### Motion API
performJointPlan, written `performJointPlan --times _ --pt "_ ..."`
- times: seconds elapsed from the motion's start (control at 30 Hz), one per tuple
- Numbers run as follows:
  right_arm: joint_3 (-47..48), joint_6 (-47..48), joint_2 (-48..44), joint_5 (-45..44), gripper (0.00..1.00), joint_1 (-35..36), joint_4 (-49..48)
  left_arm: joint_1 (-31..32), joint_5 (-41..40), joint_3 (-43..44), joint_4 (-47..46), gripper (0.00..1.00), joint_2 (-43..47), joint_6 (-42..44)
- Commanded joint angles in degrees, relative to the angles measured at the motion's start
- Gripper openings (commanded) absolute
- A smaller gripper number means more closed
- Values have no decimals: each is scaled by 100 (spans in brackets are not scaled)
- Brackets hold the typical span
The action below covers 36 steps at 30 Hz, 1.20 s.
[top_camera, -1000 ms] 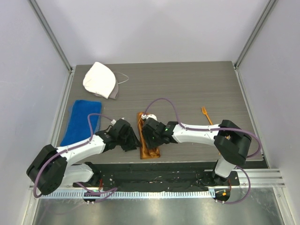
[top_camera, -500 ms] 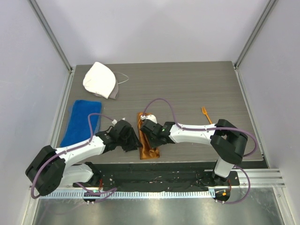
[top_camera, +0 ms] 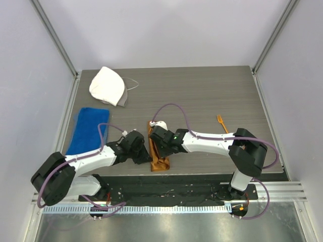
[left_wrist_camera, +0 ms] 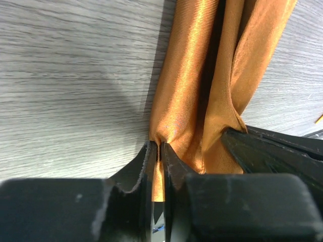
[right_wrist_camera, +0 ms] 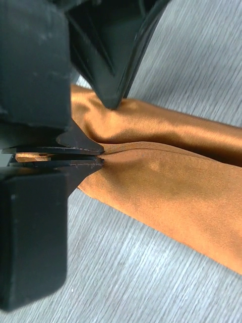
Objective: Fold the napkin into a case and place the utensils inside
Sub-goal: Smooth out the smaller rectangle-folded napkin at the center of the board.
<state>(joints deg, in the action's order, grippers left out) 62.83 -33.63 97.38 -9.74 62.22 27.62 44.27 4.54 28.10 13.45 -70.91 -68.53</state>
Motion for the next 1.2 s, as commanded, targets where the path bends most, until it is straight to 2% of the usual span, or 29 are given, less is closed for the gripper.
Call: performJointPlan --times 0.0,0.33,0.6,0.73,0.83,0.87,1.03,1.1,1.17 --pt "230 -162 -246 121 1 36 -116 143 -84 -76 -334 11 -72 -204" --pt "-68 -416 -229 551 1 45 -555 556 -242 -41 -625 6 -300 -512" --pt "-587 -636 -106 614 1 36 -1082 591 -295 -190 -686 7 -107 -591" --pt "-815 -689 -35 631 3 19 -1355 591 -374 -208 -450 9 77 -565" --pt "-947 -733 0 666 4 10 -1478 565 -575 -191 -134 16 427 -503" --pt "-965 -742 -9 666 4 -8 -1505 487 -637 -182 -45 20 569 -451" --pt "-1018 -742 -18 666 6 -8 -1566 -216 -805 283 719 26 1298 129" --pt "-1018 -733 0 675 6 -8 -1575 -645 -535 477 589 26 1308 348" --pt "-1018 -724 0 675 6 -16 -1593 -814 -289 722 343 25 1020 463"
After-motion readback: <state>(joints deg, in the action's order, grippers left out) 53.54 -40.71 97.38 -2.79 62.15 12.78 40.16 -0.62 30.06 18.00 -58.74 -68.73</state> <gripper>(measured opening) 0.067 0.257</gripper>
